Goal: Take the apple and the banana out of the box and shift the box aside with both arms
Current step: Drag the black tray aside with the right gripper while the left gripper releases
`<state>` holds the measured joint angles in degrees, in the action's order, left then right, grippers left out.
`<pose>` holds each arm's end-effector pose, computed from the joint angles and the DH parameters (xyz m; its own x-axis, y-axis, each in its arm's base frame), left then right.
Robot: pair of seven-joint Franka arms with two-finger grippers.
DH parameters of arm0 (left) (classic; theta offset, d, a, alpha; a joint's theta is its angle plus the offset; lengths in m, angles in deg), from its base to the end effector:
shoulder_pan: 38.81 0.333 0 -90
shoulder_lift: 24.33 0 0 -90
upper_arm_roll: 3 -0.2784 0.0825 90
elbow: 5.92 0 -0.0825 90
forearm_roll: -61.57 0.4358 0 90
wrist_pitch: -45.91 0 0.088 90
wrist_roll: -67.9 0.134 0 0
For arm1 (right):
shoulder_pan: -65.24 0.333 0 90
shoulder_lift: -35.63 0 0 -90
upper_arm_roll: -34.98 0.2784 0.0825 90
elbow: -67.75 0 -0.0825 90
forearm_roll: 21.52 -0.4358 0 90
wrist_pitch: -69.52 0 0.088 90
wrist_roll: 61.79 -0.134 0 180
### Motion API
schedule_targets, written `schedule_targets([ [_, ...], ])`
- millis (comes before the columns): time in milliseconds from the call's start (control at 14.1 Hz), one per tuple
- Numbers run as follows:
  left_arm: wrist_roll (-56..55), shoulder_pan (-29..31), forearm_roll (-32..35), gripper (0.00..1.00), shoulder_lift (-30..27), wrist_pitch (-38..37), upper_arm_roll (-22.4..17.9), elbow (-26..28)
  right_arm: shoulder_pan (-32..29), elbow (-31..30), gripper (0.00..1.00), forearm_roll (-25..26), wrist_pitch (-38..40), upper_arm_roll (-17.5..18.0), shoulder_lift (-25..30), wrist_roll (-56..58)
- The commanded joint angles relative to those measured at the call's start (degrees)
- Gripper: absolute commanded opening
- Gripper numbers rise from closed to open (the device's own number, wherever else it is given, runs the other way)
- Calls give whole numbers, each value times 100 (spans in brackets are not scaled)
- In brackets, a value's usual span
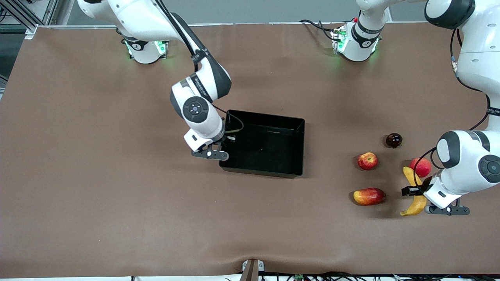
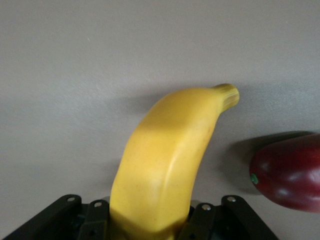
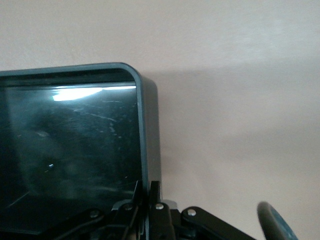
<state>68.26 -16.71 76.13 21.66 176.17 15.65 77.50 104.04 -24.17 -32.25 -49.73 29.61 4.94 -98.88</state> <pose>0.7391 0.0827 0.1450 0.9981 -0.0041 0.0623 -0.0059 -0.9996 0.0291 0.5787 0.4036 0.2279 0.9830 -0.1439 -0.1137 -0.1505 -0.9872 -0.0518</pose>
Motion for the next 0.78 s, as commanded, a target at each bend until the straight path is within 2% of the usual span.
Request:
schedule_targets([
  [0,114,31,-515,0,199,-9,33,-124,-424,104,0,106,683,36,616,-53],
  [284,123,66,-524,0,428,403,33,-124,-1293,60,0,106,1009,36,1143,587],
  [354,114,66,-524,6,472,500,33,-124,-1574,34,0,106,1122,36,1214,850],
  [496,96,57,-533,100,525,614,33,-133,-2145,25,0,106,1342,36,1320,1456],
  [709,105,66,-507,100,516,694,33,-133,-3033,-45,0,97,1413,36,1329,2633],
])
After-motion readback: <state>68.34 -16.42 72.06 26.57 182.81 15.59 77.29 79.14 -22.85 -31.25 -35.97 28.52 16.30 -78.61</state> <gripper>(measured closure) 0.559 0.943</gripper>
